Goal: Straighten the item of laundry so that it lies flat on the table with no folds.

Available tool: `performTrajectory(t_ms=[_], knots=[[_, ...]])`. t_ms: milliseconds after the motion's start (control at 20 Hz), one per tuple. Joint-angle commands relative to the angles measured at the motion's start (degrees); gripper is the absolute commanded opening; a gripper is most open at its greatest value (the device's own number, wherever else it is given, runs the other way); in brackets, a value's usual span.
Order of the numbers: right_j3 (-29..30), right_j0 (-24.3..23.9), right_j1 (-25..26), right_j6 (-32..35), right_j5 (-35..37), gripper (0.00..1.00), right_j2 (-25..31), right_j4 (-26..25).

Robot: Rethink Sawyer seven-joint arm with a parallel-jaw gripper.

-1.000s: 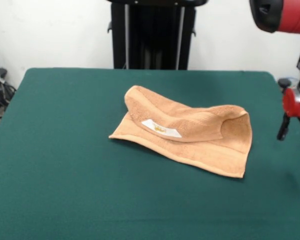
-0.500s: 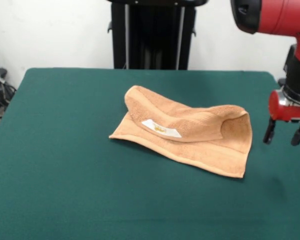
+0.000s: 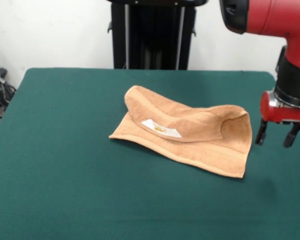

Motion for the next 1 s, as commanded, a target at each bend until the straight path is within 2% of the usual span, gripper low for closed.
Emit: performTrajectory(t_ms=[50, 1000], knots=[[5.9, -1.5, -0.6, 5.5, -1.5, 1.00, 4.2, -4.2], [8.8, -5.3, -0.8, 5.2, -4.7, 1.00, 6.7, -7.6]])
